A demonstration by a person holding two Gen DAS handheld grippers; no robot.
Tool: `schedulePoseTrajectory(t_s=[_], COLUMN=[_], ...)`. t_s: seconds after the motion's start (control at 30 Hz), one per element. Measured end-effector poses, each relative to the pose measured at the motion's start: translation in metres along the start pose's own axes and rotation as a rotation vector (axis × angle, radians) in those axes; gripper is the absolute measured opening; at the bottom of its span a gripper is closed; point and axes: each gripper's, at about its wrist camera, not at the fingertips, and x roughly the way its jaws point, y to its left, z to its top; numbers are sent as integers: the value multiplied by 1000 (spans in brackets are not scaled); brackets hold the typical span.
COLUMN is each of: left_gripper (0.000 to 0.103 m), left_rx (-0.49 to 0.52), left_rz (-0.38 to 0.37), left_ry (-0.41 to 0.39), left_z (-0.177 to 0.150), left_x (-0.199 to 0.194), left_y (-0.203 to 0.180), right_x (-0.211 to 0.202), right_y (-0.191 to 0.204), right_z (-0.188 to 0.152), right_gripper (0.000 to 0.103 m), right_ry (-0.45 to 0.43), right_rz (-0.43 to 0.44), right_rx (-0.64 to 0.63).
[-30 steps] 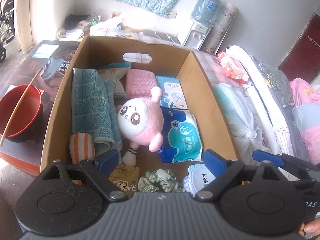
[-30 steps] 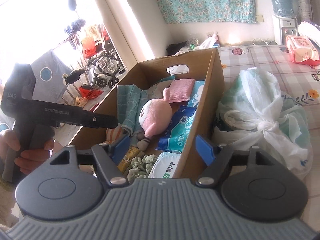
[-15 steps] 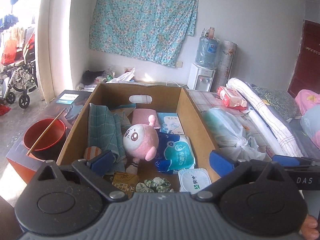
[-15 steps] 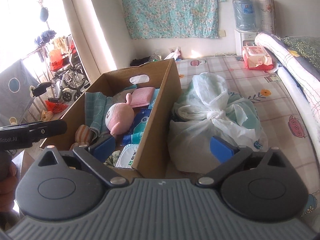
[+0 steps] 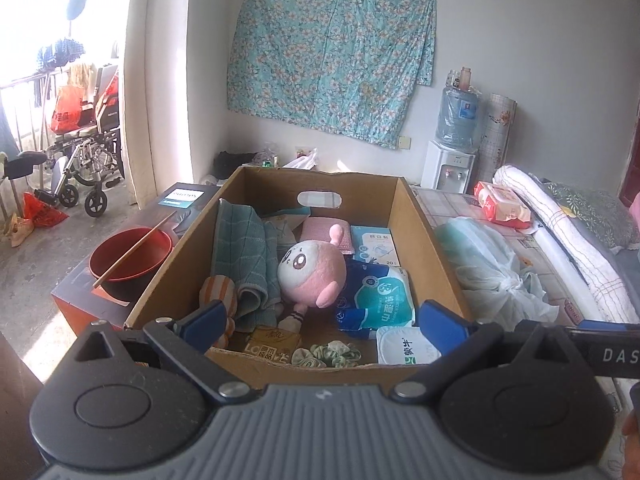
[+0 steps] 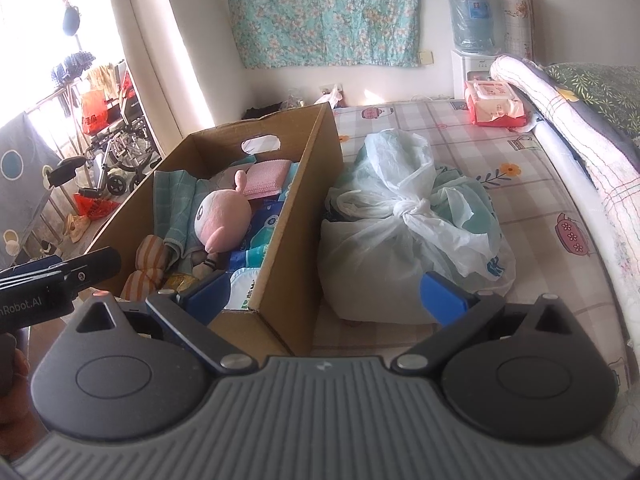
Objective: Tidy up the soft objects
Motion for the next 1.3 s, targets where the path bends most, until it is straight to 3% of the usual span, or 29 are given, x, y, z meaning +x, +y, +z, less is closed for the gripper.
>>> schedulePoseTrajectory(t_s=[0.4, 0.57, 1.0, 1.3], left_gripper=[103, 103, 103, 103], left_rx=[-12, -36, -72, -35], left_rz=[35, 19, 59, 75], left_ry=[142, 155, 251, 272], left_z=[-8, -13, -20, -21], left_x=[21, 20, 28, 30], left_y=[5, 9, 10, 4], right_x=[4, 8, 26, 38], right_y=[7, 10, 20, 19], right_z=[-1, -4, -9, -9], right_gripper=[102, 102, 102, 102], right_ry=[15, 34, 129, 165], right_rz=[-6, -5, 24, 12], right_rx=[-17, -24, -74, -84])
